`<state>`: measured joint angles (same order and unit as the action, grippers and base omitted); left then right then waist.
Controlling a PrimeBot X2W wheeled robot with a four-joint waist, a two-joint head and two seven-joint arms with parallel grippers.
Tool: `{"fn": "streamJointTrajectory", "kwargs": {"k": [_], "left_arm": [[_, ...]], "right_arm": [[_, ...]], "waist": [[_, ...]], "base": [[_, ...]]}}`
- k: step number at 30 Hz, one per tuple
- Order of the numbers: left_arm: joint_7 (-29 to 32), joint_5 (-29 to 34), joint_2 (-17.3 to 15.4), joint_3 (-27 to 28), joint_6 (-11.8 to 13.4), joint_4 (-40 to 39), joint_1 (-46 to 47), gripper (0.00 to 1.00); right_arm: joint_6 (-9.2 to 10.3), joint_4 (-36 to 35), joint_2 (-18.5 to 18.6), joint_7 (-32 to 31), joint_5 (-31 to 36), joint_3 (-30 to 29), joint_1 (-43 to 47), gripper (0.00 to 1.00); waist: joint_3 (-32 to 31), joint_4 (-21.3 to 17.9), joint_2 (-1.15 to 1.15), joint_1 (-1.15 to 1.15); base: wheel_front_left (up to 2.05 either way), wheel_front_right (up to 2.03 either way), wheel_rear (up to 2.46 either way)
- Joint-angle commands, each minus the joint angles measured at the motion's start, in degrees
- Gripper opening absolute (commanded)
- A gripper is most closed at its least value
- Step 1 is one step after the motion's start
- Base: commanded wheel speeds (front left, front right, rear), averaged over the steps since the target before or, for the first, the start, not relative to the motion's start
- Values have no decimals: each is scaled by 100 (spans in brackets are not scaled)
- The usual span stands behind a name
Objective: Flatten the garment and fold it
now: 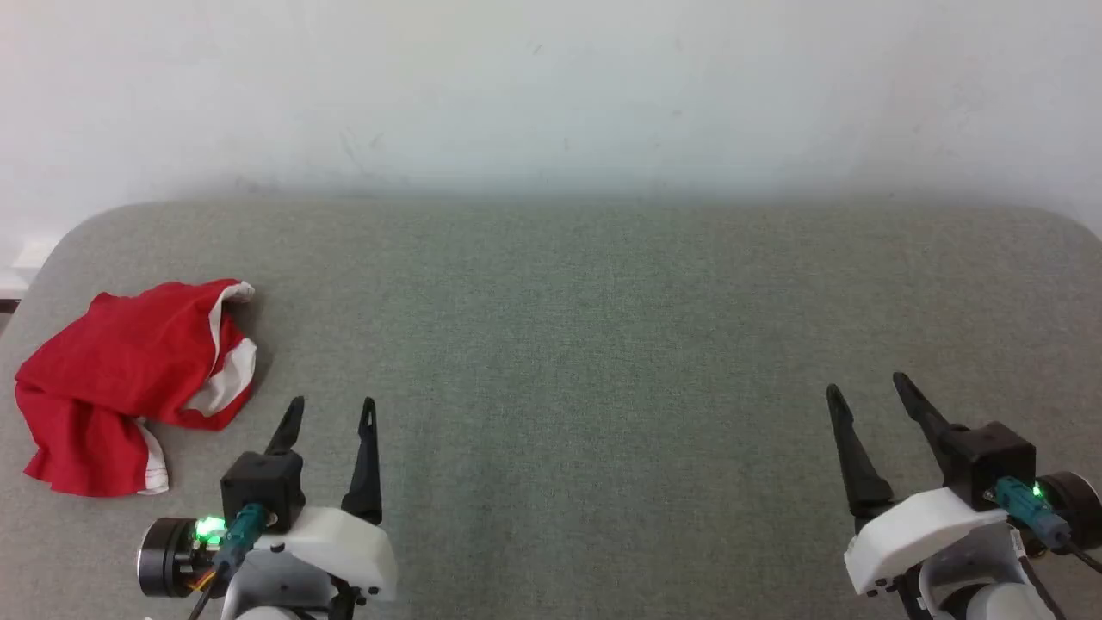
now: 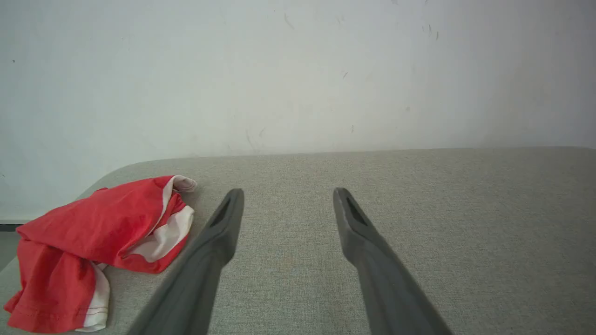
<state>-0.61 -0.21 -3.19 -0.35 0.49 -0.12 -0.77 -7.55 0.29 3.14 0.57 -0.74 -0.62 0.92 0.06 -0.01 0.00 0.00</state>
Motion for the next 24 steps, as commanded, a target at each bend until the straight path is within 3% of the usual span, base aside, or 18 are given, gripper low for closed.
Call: {"fn": "streamJointTrajectory", "kwargs": {"k": [1, 24], "left_arm": [[-37, -9, 2, -8, -13, 2, -17, 100], [-312, -68, 8, -43, -6, -28, -62, 100]], "right_arm": [[0, 9, -2, 43, -67, -44, 9, 100], [2, 90, -6, 318, -231, -345, -14, 100]], "waist": [[1, 0, 0, 0], [48, 158, 0, 0]], "base": [[0, 0, 0], [0, 0, 0]]}}
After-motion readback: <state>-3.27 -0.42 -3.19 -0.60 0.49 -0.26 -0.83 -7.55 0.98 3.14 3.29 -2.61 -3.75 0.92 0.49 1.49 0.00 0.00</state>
